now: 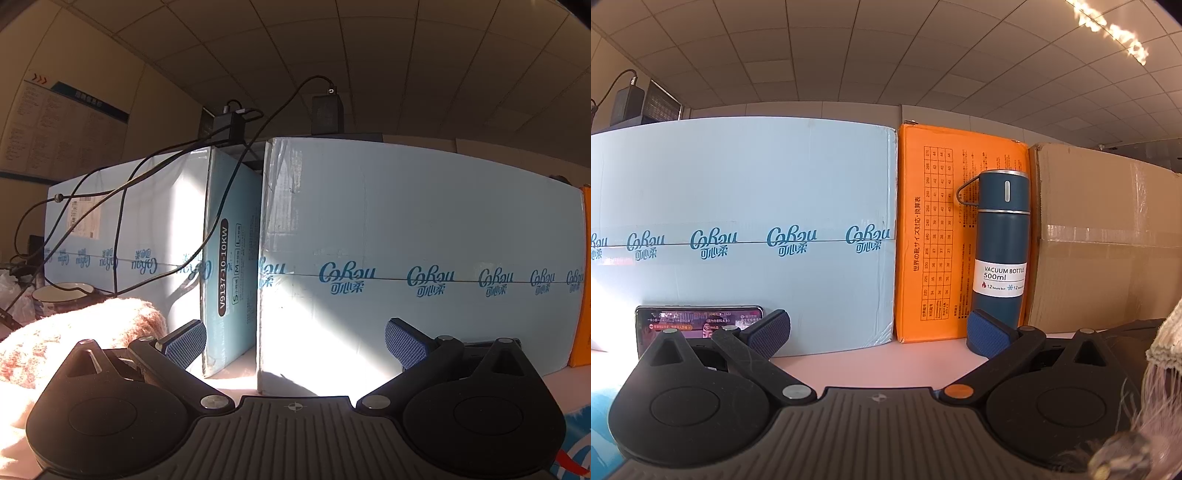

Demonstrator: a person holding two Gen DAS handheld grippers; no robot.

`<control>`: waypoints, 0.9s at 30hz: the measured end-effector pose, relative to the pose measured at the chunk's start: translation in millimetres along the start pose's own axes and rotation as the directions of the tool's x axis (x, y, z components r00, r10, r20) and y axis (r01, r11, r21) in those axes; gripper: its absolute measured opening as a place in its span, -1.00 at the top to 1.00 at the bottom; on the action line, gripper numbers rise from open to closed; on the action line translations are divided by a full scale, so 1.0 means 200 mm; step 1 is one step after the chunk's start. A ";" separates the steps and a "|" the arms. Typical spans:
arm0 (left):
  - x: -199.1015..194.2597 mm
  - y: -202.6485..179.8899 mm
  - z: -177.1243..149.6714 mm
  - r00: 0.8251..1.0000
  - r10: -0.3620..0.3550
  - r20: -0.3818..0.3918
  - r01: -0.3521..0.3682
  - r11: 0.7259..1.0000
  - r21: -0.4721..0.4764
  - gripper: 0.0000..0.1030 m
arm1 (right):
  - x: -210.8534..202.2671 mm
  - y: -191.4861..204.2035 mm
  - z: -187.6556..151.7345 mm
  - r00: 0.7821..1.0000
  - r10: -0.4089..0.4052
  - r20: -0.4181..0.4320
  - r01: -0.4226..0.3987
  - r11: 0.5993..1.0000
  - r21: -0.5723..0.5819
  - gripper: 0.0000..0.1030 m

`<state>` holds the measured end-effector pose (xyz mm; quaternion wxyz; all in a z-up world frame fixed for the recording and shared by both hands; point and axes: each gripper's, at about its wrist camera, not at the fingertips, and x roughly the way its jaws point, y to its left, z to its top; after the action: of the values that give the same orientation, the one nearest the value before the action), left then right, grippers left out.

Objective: Fold clothes

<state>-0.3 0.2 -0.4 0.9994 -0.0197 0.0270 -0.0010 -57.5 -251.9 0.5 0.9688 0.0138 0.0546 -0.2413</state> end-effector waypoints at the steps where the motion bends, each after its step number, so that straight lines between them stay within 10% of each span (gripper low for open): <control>1: 0.00 0.00 0.00 1.000 0.000 0.003 0.000 1.000 0.001 -1.00 | 0.00 0.00 0.00 1.000 0.000 0.001 0.000 1.000 0.000 -1.00; 27: -0.01 -0.01 0.00 1.000 0.028 0.011 -0.028 0.999 0.030 -1.00 | -0.01 -0.01 0.00 1.000 0.005 0.000 -0.005 1.000 0.001 -1.00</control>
<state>-3.2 -2.6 0.5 0.9997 -0.0040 0.0219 0.0128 -59.9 -251.8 0.1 0.9694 0.0147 0.0545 -0.2388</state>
